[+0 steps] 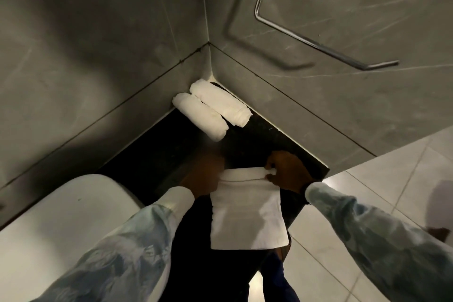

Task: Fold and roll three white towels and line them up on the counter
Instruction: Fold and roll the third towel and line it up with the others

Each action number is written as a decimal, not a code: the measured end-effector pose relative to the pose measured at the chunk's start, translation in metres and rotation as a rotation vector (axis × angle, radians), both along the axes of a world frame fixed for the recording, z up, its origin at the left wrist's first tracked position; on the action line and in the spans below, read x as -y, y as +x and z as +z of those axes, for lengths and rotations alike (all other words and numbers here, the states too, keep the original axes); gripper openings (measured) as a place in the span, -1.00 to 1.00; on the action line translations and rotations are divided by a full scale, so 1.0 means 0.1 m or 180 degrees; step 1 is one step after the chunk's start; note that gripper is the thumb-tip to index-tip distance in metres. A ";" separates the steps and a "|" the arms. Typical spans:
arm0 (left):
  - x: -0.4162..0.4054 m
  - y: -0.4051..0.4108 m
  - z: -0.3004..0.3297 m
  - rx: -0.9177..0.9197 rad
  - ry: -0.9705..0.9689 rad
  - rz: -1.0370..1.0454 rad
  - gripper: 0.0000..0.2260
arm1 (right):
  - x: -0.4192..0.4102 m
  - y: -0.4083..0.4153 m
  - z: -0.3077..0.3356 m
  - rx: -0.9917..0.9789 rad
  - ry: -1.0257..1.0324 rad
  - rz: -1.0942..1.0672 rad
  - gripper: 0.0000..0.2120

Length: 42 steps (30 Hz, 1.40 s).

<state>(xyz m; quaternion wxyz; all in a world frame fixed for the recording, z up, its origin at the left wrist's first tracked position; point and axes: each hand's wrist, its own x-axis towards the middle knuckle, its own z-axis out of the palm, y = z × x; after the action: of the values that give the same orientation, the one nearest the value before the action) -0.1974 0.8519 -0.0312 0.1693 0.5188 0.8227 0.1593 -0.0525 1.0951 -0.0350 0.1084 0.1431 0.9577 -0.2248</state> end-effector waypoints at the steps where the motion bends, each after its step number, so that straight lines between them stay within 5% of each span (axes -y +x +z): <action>1: 0.00 0.03 0.03 -0.0097 0.0064 -0.0139 -0.75 | 0.06 0.05 0.01 -0.0108 0.0203 0.0130 -0.74; 5: 0.00 0.16 0.08 -0.0447 0.0014 -0.0328 -0.64 | 0.27 0.32 -0.15 -0.0576 0.1090 0.0660 -0.76; 9: 0.17 0.29 -0.02 -0.1040 0.0113 -0.0868 -0.71 | 0.36 0.47 -0.20 -0.0960 0.1150 0.0767 -0.79; 13: 0.17 0.28 0.06 -0.1331 0.0121 -0.1279 -0.73 | 0.31 0.42 0.00 -0.0525 0.1056 0.1059 -0.88; 19: 0.05 0.15 0.27 -0.0368 -0.0516 -0.0768 -0.83 | 0.18 0.16 0.25 0.0343 -0.0100 0.0015 -0.87; 21: 0.00 0.10 0.24 0.0061 -0.0520 -0.0239 -0.84 | 0.12 0.05 0.20 0.0522 -0.0199 -0.0255 -0.65; 23: -0.02 0.10 0.17 0.0244 -0.0750 0.0023 -0.67 | 0.10 0.00 0.17 0.0678 -0.0084 -0.0129 -0.51; 26: -0.04 0.20 0.12 0.0197 -0.1010 0.0041 -0.63 | 0.14 0.01 0.18 0.0844 0.0019 0.0191 -0.60; 38: 0.15 0.77 0.09 -0.0972 -0.0331 0.0018 -0.59 | 0.56 0.67 0.00 -0.0668 0.0949 0.0786 -0.64; 42: 0.21 0.93 0.12 -0.0752 -0.0413 0.0176 -0.66 | 0.62 0.76 -0.08 -0.0857 0.1117 0.0910 -0.74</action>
<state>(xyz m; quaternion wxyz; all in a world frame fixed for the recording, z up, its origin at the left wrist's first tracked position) -0.1049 0.8310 -0.0188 0.1000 0.4991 0.8594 0.0481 0.0231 1.0334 -0.0433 -0.0159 -0.0083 0.9983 -0.0547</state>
